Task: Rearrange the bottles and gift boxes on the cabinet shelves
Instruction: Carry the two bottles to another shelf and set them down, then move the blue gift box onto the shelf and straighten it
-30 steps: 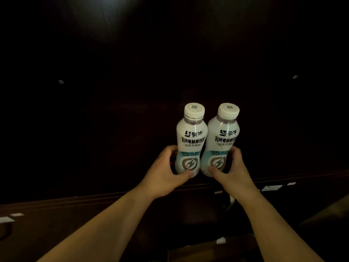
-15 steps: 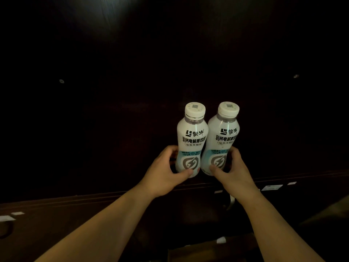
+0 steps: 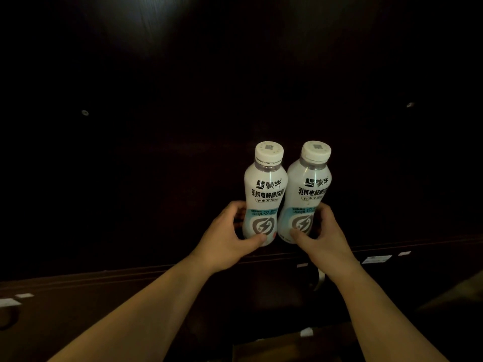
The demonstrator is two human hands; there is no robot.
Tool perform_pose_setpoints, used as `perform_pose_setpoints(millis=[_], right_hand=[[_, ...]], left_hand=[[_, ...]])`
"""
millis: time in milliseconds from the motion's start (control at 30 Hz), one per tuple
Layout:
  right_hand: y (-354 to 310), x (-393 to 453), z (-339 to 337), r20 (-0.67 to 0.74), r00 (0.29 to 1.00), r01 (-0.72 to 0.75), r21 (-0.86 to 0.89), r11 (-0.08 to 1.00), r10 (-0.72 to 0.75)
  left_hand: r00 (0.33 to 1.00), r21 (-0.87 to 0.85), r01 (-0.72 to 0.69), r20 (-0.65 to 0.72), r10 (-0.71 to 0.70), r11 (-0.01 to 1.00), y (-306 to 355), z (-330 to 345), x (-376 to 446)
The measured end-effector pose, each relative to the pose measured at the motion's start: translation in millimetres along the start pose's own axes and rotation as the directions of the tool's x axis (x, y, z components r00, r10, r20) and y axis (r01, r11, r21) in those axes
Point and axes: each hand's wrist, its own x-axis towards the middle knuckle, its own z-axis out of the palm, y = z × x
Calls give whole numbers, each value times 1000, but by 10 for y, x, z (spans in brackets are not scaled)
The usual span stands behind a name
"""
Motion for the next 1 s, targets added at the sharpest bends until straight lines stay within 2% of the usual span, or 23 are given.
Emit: perform_pose_setpoints(millis=[533, 733, 833, 1000], right_hand=[[-24, -17, 19, -25, 1000, 0, 36, 999, 1], [50, -202, 54, -176, 984, 20, 85, 996, -5], [84, -401, 118, -288, 958, 6, 70, 998, 15], [-171, -806, 510, -441, 898, 21, 53, 998, 5]], left_hand=[[1000, 10, 11, -23, -10, 1000, 17, 10, -17], [996, 2, 71, -56, -71, 997, 35, -62, -113], [995, 101, 83, -71, -76, 991, 32, -296, -265], [994, 362, 53, -112, -13, 931, 128, -1156, -789]])
